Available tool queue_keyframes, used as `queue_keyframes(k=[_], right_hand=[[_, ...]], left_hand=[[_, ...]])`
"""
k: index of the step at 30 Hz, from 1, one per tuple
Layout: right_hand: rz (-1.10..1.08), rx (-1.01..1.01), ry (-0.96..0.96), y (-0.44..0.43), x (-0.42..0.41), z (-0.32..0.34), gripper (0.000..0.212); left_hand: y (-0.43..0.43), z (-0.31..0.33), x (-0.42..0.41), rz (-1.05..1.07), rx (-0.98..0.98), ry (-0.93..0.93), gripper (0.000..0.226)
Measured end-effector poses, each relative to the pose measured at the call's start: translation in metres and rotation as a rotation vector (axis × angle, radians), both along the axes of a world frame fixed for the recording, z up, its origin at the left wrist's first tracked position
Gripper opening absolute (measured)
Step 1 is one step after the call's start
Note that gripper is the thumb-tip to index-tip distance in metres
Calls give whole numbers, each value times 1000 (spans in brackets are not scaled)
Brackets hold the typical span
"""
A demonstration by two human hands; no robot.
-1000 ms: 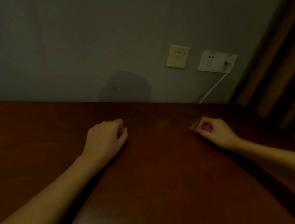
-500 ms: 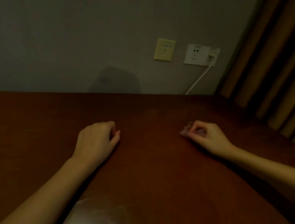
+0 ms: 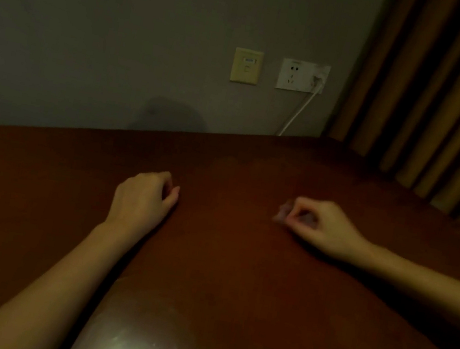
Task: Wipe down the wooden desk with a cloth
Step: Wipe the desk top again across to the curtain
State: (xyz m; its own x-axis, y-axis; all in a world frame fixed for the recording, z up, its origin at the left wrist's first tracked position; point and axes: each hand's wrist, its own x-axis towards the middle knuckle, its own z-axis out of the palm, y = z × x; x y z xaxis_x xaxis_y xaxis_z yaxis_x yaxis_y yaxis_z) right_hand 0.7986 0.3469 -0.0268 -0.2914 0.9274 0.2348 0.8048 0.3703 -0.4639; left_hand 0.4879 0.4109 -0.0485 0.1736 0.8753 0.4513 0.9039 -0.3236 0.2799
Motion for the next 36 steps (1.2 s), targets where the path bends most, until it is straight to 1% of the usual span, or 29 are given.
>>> queue_keyframes(k=[2,3,5,6,8,10,11,13,14,15,16,17,18,19,20,22,23,25,27,29,30,31,32,34,35,36], right_hand=[[-318,9,-47,44,28,0,11],[-438,16,-100,67,31,0,17],[-562,49,-170,104,14,-2,25],[-556,66,-192,115,-4,-4,27],[-425,96,-172,114,-49,-6,22],[-174,120,-140,78,-83,-11,9],[-29,127,-117,49,-92,-8,8],[242,53,-43,2,-83,-4,6],[271,-2,-11,-5,-68,-2,5],[217,-34,-1,-1,-52,1,8],[115,-15,-4,13,-34,1,11],[-25,5,-9,32,-19,1,11],[-185,11,-23,55,-8,0,6],[-331,13,-60,76,-3,-1,8],[-439,18,-101,96,-4,-3,16],[-552,66,-154,124,-24,-7,26],[-556,81,-168,130,-41,-8,27],[-446,94,-166,123,-80,-9,23],[-193,109,-159,83,-106,-10,12],[122,101,-100,21,-108,-5,4],[235,67,-59,-5,-98,-2,4],[267,29,-28,-19,-82,0,5],[207,15,-20,-19,-62,1,9],[-51,42,-50,6,-25,1,17],[-199,40,-52,25,-11,1,16],[-341,36,-62,47,-1,-1,11]], left_hand=[[-2,0,0,-2,-5,-8,21],[-3,0,0,-5,-6,-10,22],[-3,1,0,-18,-13,-12,22],[-3,0,-1,-21,-15,-12,21],[-3,1,0,-19,-16,-2,21],[-2,0,0,-3,-18,5,21],[-1,0,0,4,-18,9,21],[0,0,1,7,-18,12,22],[0,0,0,4,-19,10,22],[-1,0,0,2,-20,7,22],[-1,0,0,-1,-20,7,22],[-3,1,1,-5,-16,7,22],[-4,1,1,-5,-14,7,22],[-4,2,1,-3,-14,6,22],[-4,3,1,1,-16,9,22],[-5,3,1,0,-21,10,21],[-5,3,1,-1,-23,3,21],[-5,4,1,-3,-24,0,20],[-6,5,2,12,-34,12,20],[-7,5,4,21,-37,19,20],[-8,6,4,20,-43,17,20],[-8,6,3,19,-48,10,21],[-8,6,3,21,-49,6,21],[-14,5,8,37,-32,25,21],[-20,4,15,32,-17,48,21],[-28,4,25,11,-3,73,21]])
